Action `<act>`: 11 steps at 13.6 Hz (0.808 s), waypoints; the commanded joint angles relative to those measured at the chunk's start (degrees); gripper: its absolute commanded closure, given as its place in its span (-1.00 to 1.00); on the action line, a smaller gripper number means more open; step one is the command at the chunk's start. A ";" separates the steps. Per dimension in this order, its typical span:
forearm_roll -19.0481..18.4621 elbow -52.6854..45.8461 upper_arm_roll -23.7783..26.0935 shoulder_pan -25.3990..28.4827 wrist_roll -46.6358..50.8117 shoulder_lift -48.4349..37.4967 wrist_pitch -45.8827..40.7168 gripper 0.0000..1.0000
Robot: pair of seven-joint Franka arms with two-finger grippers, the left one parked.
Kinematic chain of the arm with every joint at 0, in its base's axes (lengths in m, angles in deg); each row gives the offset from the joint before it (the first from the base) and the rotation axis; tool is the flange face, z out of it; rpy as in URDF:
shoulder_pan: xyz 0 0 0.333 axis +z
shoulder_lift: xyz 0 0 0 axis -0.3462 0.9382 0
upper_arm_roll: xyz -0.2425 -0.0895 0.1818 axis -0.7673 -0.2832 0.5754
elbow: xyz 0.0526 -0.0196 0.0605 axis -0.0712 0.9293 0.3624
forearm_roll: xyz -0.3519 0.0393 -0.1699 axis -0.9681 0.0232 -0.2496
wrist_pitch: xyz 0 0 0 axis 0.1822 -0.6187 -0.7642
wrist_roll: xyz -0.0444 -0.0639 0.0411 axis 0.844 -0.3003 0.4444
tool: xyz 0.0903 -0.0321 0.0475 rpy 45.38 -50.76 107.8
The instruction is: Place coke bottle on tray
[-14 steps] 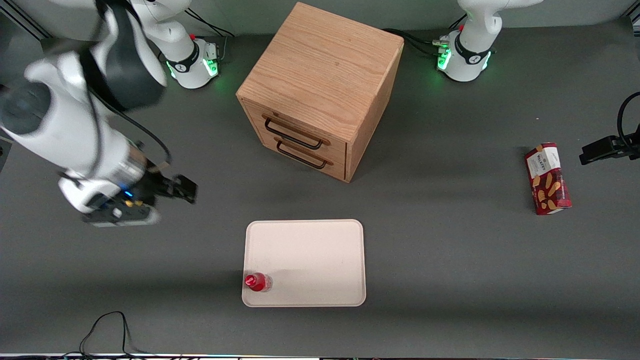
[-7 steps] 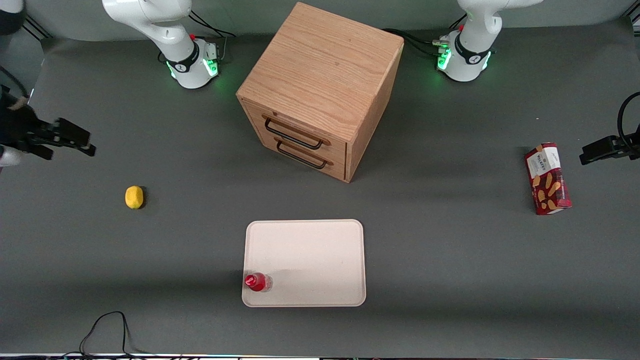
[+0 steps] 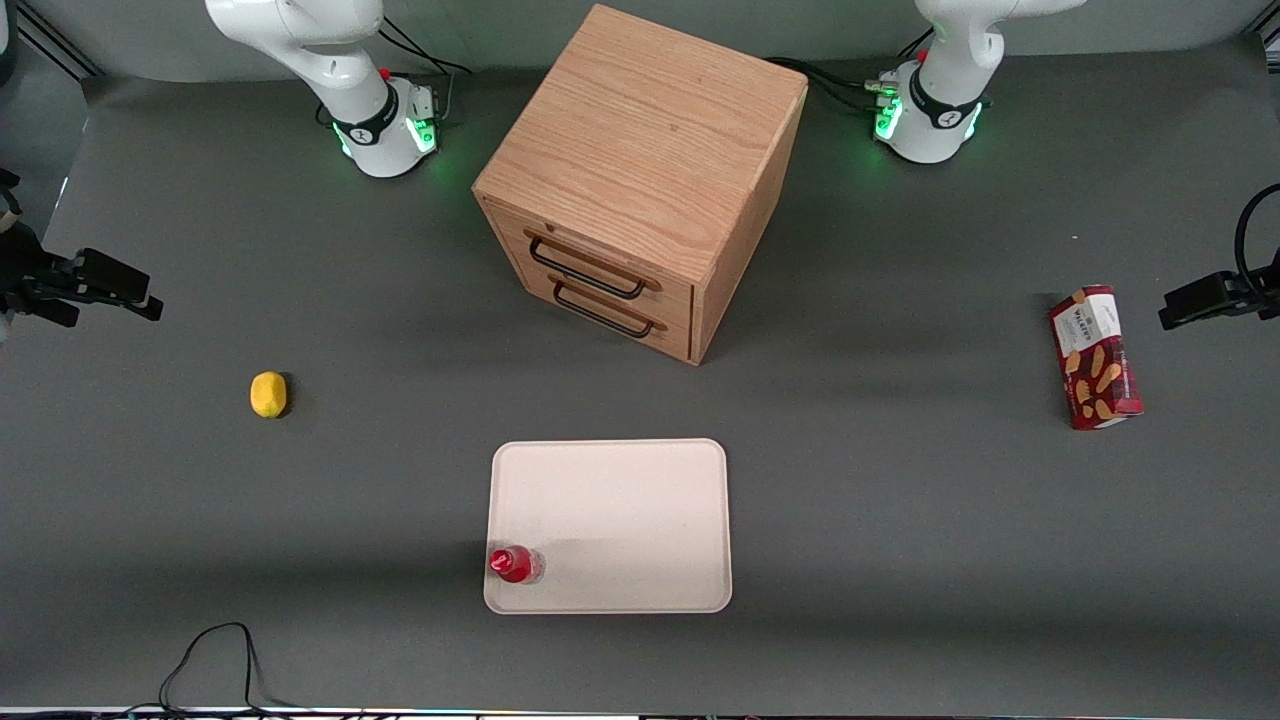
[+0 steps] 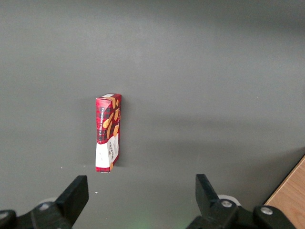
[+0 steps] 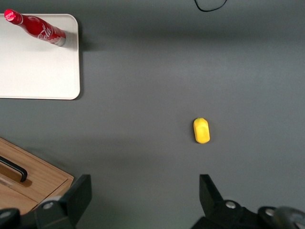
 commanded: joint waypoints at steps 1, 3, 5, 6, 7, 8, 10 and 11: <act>-0.71 -0.41 -3.73 3.22 -0.62 -0.04 0.18 -1.00; -0.71 -0.41 -5.69 4.47 -0.62 -0.12 0.09 -1.00; -0.63 -0.50 -5.34 3.51 -0.62 -0.39 -0.35 -1.00; -0.63 -0.50 -4.73 2.72 -0.71 -0.39 -0.44 -1.00; -0.63 -0.50 -3.51 1.58 -0.97 -0.48 -0.44 -1.00; -0.63 -0.41 -2.45 0.61 -0.97 -0.48 -0.44 -1.00; -0.63 -0.33 -2.26 0.86 -0.80 -0.48 -0.44 -1.00; -0.63 -0.33 -2.26 0.95 -0.80 -0.48 -0.44 -1.00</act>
